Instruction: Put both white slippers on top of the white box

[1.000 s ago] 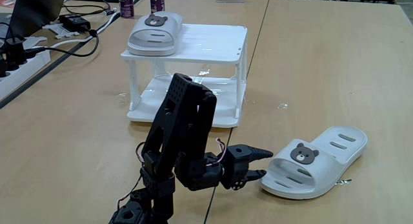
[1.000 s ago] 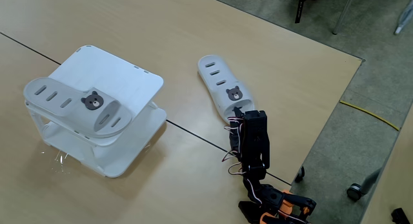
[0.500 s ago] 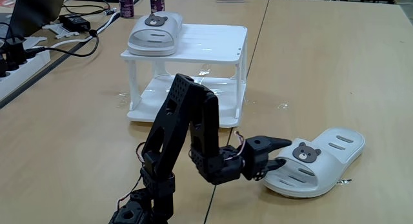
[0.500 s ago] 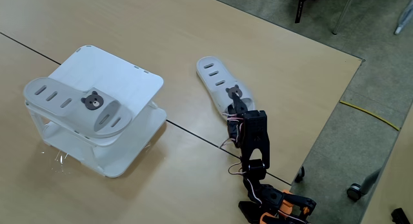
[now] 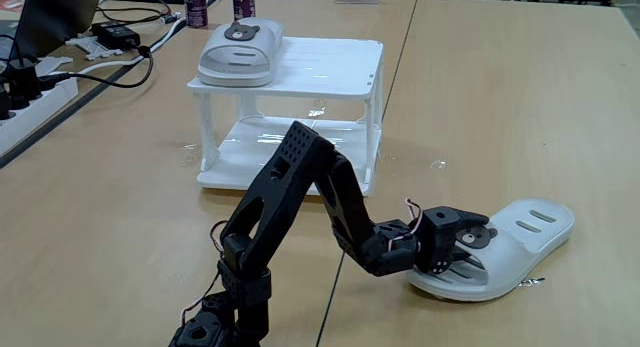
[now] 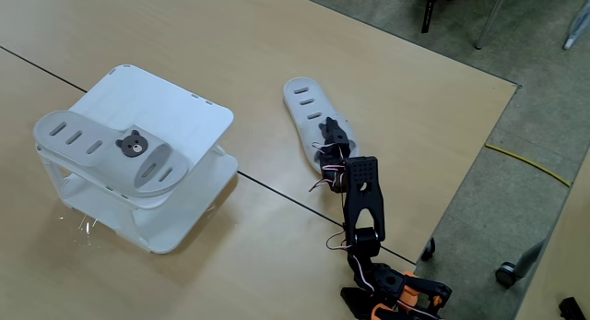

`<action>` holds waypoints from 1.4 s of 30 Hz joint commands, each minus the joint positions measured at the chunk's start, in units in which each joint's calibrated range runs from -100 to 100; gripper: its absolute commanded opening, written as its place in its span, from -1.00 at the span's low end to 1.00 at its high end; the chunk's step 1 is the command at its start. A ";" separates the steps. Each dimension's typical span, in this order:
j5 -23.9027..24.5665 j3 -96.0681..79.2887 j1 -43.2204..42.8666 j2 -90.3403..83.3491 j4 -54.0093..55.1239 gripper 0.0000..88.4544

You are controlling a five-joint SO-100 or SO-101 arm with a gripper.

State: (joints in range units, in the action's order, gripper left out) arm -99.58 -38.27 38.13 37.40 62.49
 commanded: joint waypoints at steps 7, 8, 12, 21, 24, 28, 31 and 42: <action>-0.42 7.29 -0.22 0.42 -0.11 -0.76; -0.42 7.29 -0.22 0.42 -0.11 -0.90; -0.42 7.20 -0.30 0.00 -0.11 -0.98; -0.42 22.35 -0.96 -26.67 -41.01 -0.98; -0.42 32.28 -1.04 -34.16 -55.93 -0.98; -0.42 45.99 -1.04 -39.63 -69.39 -0.98; -0.42 52.03 -0.87 -43.50 -76.21 -0.98; -0.42 56.63 -1.04 -56.71 -83.37 -0.98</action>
State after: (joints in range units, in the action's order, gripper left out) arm -99.58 12.76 37.15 -12.82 -20.77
